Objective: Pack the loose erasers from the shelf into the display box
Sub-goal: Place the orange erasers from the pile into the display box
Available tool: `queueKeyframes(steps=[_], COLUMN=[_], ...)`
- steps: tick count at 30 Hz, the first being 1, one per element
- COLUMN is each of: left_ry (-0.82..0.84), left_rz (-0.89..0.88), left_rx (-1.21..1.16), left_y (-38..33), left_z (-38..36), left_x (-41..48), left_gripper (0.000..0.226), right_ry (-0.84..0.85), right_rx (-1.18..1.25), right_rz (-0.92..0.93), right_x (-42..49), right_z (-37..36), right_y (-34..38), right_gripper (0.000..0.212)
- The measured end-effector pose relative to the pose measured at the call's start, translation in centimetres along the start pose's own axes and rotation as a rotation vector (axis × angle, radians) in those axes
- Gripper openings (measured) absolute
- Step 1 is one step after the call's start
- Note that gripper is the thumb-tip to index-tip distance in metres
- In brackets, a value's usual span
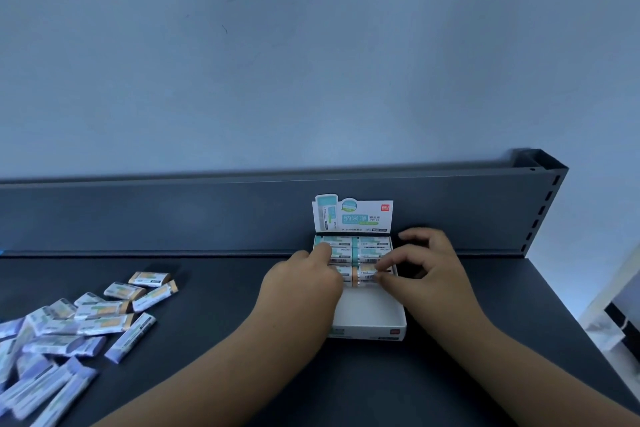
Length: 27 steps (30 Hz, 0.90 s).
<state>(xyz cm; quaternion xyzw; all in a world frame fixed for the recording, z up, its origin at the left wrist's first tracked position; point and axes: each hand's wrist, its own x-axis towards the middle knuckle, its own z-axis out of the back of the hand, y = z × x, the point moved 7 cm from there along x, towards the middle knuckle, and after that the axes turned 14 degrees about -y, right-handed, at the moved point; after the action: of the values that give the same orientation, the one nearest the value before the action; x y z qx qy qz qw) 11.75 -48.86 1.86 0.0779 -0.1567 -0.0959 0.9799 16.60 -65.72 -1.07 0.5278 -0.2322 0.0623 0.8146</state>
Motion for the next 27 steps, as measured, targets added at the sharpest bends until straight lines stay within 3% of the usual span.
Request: queueKeyframes(steps=[4,7,10,16,21,24,27], left_ry=[0.006,-0.136,-0.082,-0.044,-0.008,-0.111,-0.224], left_rz=[-0.012,-0.004,0.042,0.113,0.120,0.095,0.175], left_rx=[0.018,-0.042,-0.068,-0.154,-0.163,-0.141,-0.281], left_y=[0.1,0.3,0.9,1.0,1.4,1.9,2.6], left_z=[0.0,0.9,-0.1,1.0,2.5,4.7,6.9], left_x=[0.0,0.3,-0.1,-0.9,-1.3,-2.3,-4.2], left_gripper=[0.022,0.018,0.047,0.067,0.060,0.048,0.050], right_ry=[0.020,0.019,0.031,-0.031,-0.044,0.107,0.162], right_rx=[-0.015,-0.013,-0.013,-0.176,-0.224,-0.254,-0.363], right_rz=[0.035,0.047,0.082,0.315,0.363,0.400,0.428], right_x=[0.0,0.0,-0.2,-0.7,-0.8,-1.1,-2.5], right_z=[-0.6,-0.7,-0.7,-0.4,0.5,1.1,2.5], right_y=[-0.1,-0.1,0.3,1.6,3.2,6.0,9.2], right_gripper=[0.028,0.015,0.012,0.009,0.013,0.022,0.037])
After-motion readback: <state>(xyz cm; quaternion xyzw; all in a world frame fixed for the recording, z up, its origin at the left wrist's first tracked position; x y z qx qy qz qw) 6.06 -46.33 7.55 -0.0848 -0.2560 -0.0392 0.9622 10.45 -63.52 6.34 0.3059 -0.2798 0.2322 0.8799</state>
